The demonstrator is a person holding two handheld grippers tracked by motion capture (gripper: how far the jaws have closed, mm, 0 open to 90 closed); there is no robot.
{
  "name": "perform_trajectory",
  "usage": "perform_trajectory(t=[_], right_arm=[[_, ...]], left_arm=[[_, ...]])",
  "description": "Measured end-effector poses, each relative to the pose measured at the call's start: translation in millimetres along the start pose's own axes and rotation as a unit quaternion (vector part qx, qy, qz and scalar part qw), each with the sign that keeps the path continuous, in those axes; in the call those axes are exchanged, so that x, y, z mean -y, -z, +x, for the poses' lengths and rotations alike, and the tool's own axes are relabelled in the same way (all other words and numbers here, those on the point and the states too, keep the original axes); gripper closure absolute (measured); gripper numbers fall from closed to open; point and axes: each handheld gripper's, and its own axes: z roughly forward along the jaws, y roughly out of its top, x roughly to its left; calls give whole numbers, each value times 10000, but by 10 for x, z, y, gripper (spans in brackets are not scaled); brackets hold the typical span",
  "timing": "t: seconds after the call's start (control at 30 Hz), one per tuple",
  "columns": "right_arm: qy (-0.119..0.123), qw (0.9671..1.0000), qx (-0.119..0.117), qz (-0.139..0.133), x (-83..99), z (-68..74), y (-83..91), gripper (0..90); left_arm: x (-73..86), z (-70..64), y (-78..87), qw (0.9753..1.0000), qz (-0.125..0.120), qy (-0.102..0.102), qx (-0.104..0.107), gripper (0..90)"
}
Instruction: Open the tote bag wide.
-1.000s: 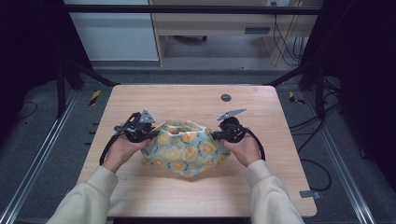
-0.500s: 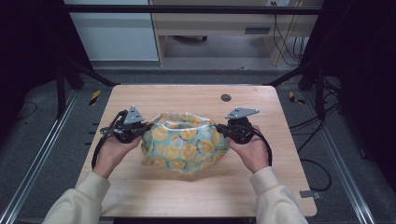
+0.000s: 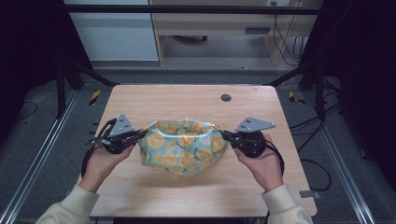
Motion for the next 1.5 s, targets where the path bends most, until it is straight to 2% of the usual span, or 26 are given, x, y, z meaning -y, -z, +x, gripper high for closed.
perform_trajectory(t=[0.1,0.27,0.5,0.7,0.83,0.87,1.07,1.3,1.5], right_arm=[[47,10000,-4,-6,21,30,38,898],[152,9998,-95,87,163,128,126,899],[106,9996,-184,177,331,170,173,899],[85,9992,-246,310,455,184,151,898],[38,9988,-305,377,521,192,134,896],[43,9987,-322,381,535,195,130,896],[8,9983,-379,452,607,215,100,895],[-51,9973,-400,610,680,225,11,893],[-57,9966,-406,710,714,214,-37,889]], left_arm=[[26,-28,33,10000,-29,-17,36,893],[107,-113,64,9999,-47,9,137,894],[203,-248,103,9995,-126,21,273,894],[264,-330,105,9994,-49,-55,353,894],[311,-367,86,9992,-56,6,403,894],[319,-367,86,9991,-13,-37,421,894],[455,-408,42,9985,22,65,546,893],[567,-420,-109,9973,344,73,651,890],[609,-439,-172,9964,470,52,699,887]])
